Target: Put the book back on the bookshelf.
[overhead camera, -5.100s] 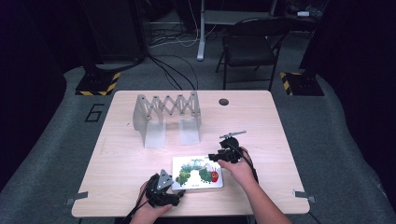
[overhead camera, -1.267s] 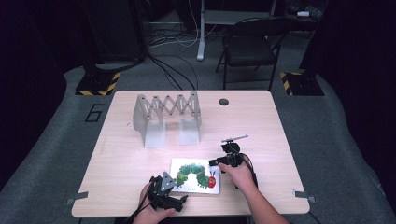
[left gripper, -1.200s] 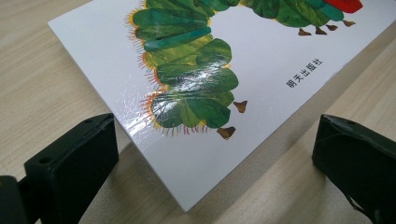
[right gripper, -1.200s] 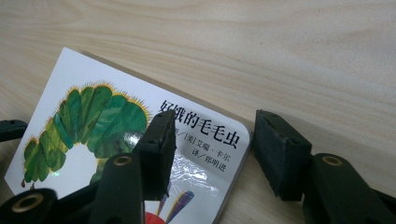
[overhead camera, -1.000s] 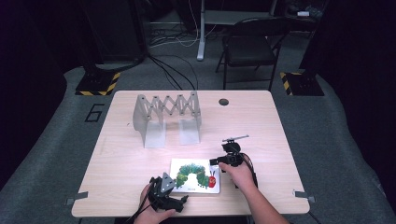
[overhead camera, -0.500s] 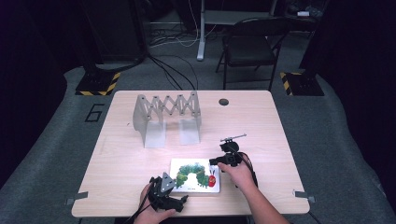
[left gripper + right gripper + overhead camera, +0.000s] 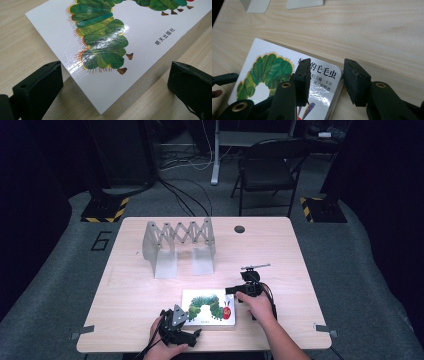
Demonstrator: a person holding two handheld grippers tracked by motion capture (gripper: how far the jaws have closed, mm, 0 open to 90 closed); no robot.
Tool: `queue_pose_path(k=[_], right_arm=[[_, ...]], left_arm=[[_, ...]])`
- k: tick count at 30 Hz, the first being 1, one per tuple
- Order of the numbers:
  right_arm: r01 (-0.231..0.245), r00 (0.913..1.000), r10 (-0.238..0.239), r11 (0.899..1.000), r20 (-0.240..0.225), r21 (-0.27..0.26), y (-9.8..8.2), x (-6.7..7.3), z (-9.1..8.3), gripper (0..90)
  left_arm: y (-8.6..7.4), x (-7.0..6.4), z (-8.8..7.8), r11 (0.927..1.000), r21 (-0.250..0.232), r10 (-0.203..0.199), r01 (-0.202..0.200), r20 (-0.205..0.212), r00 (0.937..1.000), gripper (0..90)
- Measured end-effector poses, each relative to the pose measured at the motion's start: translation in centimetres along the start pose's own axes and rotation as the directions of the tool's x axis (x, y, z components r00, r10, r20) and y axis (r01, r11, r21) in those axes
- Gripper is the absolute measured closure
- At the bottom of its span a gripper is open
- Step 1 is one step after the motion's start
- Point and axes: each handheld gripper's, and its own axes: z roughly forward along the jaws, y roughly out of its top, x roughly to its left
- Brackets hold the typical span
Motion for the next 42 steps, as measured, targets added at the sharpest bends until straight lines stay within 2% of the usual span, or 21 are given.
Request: queue_pose_path(k=[2,5,6,10,12,13,19,24,27,31,32,33,34,35,36,38,39,40,41,42], right_arm=[[-0.004,0.9999,0.003,1.0,-0.013,-0.017,0.1,-0.1,-0.2,58.3],[-0.004,0.9999,0.004,1.0,-0.013,-0.014,0.1,0.1,-0.4,58.3],[0.023,0.9997,-0.023,1.0,0.003,-0.02,0.1,0.4,-0.5,58.3],[0.059,0.998,-0.058,0.998,0.024,-0.019,0.2,1.0,-0.8,58.3],[0.063,0.9978,-0.063,0.998,0.02,-0.023,0.3,1.2,-1.1,58.3],[0.075,0.9971,-0.074,0.997,0.019,-0.029,0.3,1.2,-1.2,58.4],[0.081,0.9967,-0.081,0.996,0.006,-0.039,0.4,1.9,-2.0,58.5],[0.091,0.9958,-0.091,0.995,-0.007,-0.042,0.7,2.2,-2.6,58.5],[0.105,0.9944,-0.106,0.993,-0.008,-0.047,0.8,2.5,-2.9,58.5],[0.107,0.9943,-0.107,0.994,0.0,-0.038,0.8,2.8,-2.9,58.9],[0.114,0.9934,-0.114,0.993,0.01,-0.029,0.8,2.6,-2.7,60.1],[0.111,0.9938,-0.111,0.994,0.008,-0.024,0.8,2.5,-2.6,60.3],[0.111,0.9938,-0.111,0.994,0.008,-0.024,0.8,2.5,-2.6,60.3],[0.1,0.995,-0.1,0.995,0.007,-0.024,0.7,2.3,-2.4,60.7],[0.1,0.995,-0.1,0.995,0.007,-0.024,0.7,2.3,-2.4,60.7],[0.105,0.9945,-0.105,0.994,0.008,-0.03,0.7,2.2,-2.3,61.4],[0.106,0.9943,-0.106,0.994,0.009,-0.029,0.6,2.2,-2.3,61.6],[0.106,0.9943,-0.106,0.994,0.009,-0.029,0.6,2.2,-2.3,61.6],[0.099,0.995,-0.099,0.995,0.01,-0.031,0.7,2.2,-2.3,61.7],[0.099,0.995,-0.099,0.995,0.01,-0.031,0.7,2.2,-2.3,61.7]], left_arm=[[0.0,0.0,0.0,1.0,0.003,-0.003,0.003,0.003,1.0,0.0],[0.0,0.0,0.0,1.0,0.005,-0.005,0.005,-0.005,1.0,0.0],[0.0,0.0,0.0,1.0,0.0,-0.006,0.006,-0.006,1.0,0.0],[0.2,0.0,0.1,0.9998,0.007,-0.018,0.018,-0.02,0.9996,0.0],[0.2,0.0,0.1,0.9998,0.003,-0.021,0.021,-0.023,0.9995,0.0],[0.2,-0.1,0.2,0.9991,0.001,-0.043,0.043,-0.025,0.9988,0.0],[0.5,-0.1,0.3,0.9989,0.022,-0.04,0.041,-0.05,0.9979,0.0],[0.8,0.0,0.3,0.9981,0.041,-0.043,0.045,-0.048,0.9979,0.0],[1.0,-0.1,0.5,0.9981,0.042,-0.042,0.045,-0.074,0.9964,0.1],[1.4,-0.4,0.4,0.9977,0.065,-0.014,0.019,-0.081,0.9966,0.4],[1.7,-0.6,0.4,0.9973,0.071,0.026,-0.019,-0.1,0.9946,1.1],[1.8,-0.7,0.3,0.996,0.079,0.05,-0.042,-0.095,0.9942,1.5],[1.8,-0.7,0.3,0.996,0.079,0.05,-0.042,-0.095,0.9942,2.1],[2.0,-0.9,0.3,0.9941,0.078,0.083,-0.076,-0.097,0.9918,2.7],[2.0,-0.9,0.3,0.9941,0.078,0.083,-0.076,-0.097,0.9918,3.0],[2.0,-1.1,0.3,0.991,0.068,0.122,-0.115,-0.102,0.9872,3.6],[2.0,-1.1,0.3,0.991,0.068,0.122,-0.115,-0.102,0.9872,4.0],[2.1,-1.1,0.1,0.9867,0.078,0.15,-0.143,-0.096,0.9841,4.0],[2.1,-1.6,0.1,0.979,0.06,0.2,-0.195,-0.107,0.9739,10.0],[2.1,-1.6,0.1,0.979,0.06,0.2,-0.195,-0.107,0.9739,12.5]])
